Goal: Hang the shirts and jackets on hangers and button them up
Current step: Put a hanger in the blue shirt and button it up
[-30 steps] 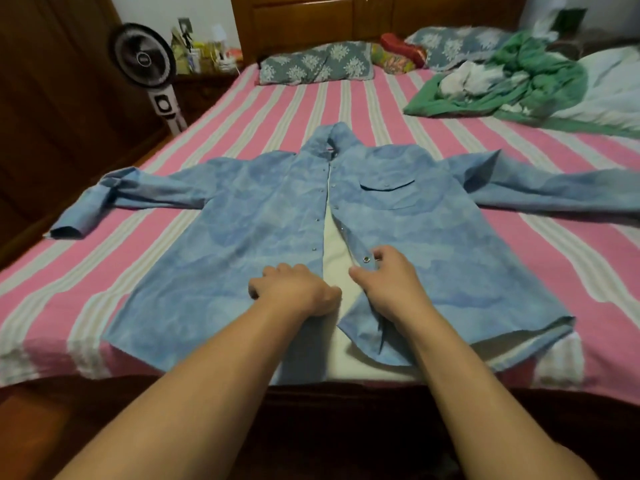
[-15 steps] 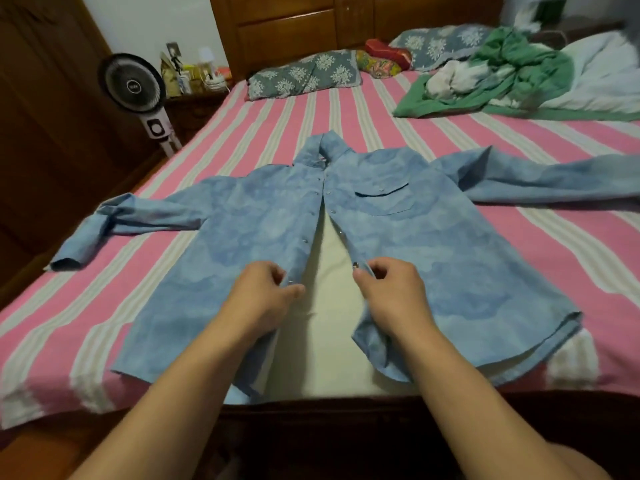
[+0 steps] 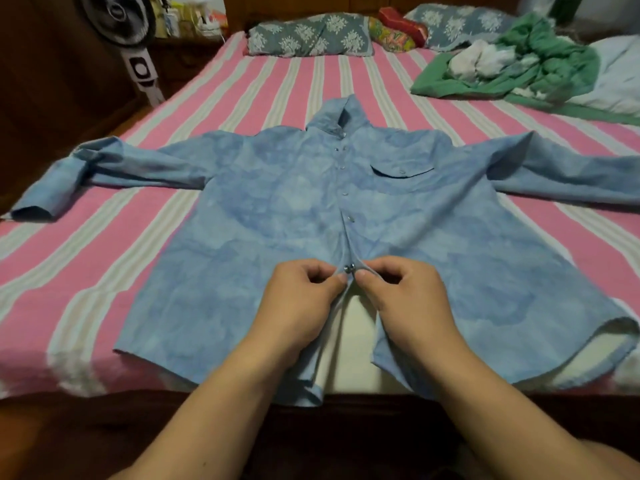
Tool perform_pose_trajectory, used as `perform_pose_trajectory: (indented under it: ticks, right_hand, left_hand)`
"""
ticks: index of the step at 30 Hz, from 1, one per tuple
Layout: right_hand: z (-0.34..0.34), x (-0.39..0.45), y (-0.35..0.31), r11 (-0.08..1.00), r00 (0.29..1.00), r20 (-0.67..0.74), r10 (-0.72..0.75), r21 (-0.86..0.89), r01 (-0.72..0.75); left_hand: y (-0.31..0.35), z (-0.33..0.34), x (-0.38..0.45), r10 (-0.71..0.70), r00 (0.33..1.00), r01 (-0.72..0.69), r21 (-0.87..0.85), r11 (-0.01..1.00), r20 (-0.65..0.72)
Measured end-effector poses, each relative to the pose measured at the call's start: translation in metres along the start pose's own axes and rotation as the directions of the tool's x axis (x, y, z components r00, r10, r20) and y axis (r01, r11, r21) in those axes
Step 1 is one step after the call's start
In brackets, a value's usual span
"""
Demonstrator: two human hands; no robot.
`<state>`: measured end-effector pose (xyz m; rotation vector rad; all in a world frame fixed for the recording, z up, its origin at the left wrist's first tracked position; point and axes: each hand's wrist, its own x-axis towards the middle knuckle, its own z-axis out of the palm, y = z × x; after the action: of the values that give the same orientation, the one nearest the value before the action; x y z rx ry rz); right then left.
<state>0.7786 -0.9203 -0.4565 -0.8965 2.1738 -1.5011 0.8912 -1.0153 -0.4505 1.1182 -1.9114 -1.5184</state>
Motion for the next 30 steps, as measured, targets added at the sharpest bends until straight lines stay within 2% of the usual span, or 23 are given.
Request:
perform_pose_trajectory:
  ticks: [4,9,13,15,19,26,30]
  right_hand:
    - [-0.006,0.001,-0.002,0.989,0.997,0.043,0.067,0.129,-0.072]
    - [0.003,0.0,0.004,0.998,1.0,-0.01,-0.006,-0.062,0.005]
    - [0.004,-0.002,0.004,0.999,1.0,-0.023,-0.016,-0.041,0.015]
    - [0.003,-0.003,0.005,0.994,0.998,-0.024,-0.06,-0.092,0.058]
    - [0.008,-0.008,0.009,0.943,0.967,-0.067,-0.245,-0.249,0.222]
    - [0.012,-0.012,0.015,0.871,0.92,-0.049,-0.388,-0.345,0.349]
    - [0.017,-0.013,0.017,0.821,0.894,-0.047,-0.446,-0.42,0.387]
  left_hand:
    - [0.002,-0.003,-0.001,-0.032,0.998,0.036,-0.082,0.996,0.049]
    - [0.003,-0.001,-0.005,-0.007,1.0,0.009,-0.08,0.997,0.025]
    - [0.002,-0.001,-0.005,0.04,0.999,-0.04,0.017,0.999,0.002]
    - [0.0,0.001,-0.005,0.084,0.996,-0.082,0.11,0.991,-0.019]
    - [-0.005,0.009,-0.005,0.148,0.987,-0.125,0.296,0.947,-0.055]
    - [-0.004,0.01,-0.005,0.105,0.991,-0.082,0.242,0.967,-0.085]
    - [-0.004,0.02,-0.011,0.107,0.981,-0.057,0.283,0.957,-0.162]
